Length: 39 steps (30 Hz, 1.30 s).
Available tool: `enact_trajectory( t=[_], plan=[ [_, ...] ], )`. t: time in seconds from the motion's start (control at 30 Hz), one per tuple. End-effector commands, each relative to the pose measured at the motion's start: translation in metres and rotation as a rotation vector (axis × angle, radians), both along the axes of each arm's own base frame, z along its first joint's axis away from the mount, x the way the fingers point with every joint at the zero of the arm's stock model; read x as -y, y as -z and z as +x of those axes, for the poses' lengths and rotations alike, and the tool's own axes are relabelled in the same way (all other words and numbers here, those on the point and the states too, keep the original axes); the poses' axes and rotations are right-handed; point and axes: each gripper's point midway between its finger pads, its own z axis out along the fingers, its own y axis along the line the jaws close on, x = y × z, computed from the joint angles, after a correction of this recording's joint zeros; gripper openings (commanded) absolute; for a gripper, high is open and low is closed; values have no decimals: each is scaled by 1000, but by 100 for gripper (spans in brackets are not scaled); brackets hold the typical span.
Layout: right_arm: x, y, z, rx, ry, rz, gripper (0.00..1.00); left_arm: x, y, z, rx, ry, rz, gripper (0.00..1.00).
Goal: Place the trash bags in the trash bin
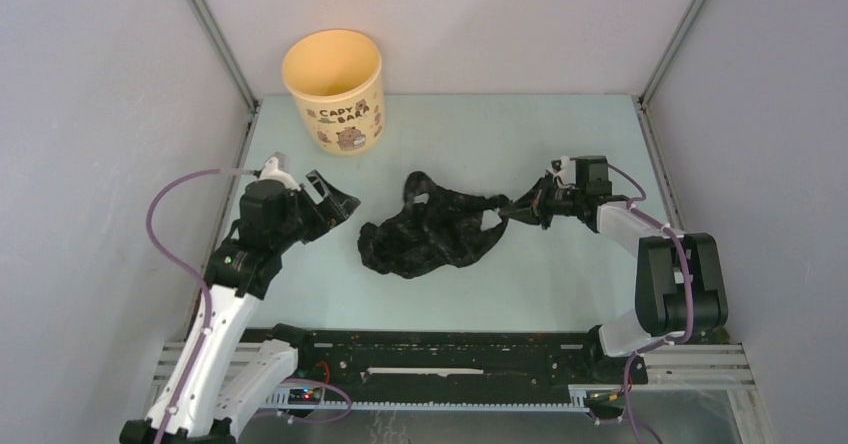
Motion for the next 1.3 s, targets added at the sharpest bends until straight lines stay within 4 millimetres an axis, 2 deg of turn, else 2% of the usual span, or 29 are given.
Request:
enact_trajectory(
  t=[0.0,0.07,0.13,0.17,0.3,0.43,0.53,0.77,0.87,1.0,1.07,1.13,1.27],
  plan=[
    [10,28,-26,32,-119,-116,0,38,11,11,-57,159,-89,72],
    [12,28,-25,34,-117,-118,0,52,16,18,-92,200,-83,68],
    [14,28,-25,36,-116,-119,0,70,12,28,-91,259,-65,68],
    [15,28,-25,38,-115,-120,0,78,8,35,-81,287,-45,68],
    [16,25,-23,47,-106,-112,0,105,14,49,-132,385,83,72],
    [14,16,-22,64,-101,-94,0,135,18,38,-95,500,129,79],
    [14,12,-22,75,-100,-93,0,149,25,22,-72,557,125,80],
    [15,13,-25,74,-103,-103,0,160,29,7,24,594,111,73],
    [14,12,-26,79,-105,-108,0,157,42,12,-12,581,165,66],
    [14,12,-28,81,-109,-124,0,154,59,20,-50,555,210,69],
    [14,12,-30,85,-112,-134,0,155,72,20,-86,560,222,68],
    [13,11,-31,88,-114,-144,0,156,82,19,-113,562,221,63],
    [8,8,-36,95,-127,-151,0,161,87,18,-119,569,193,54]
  ],
)
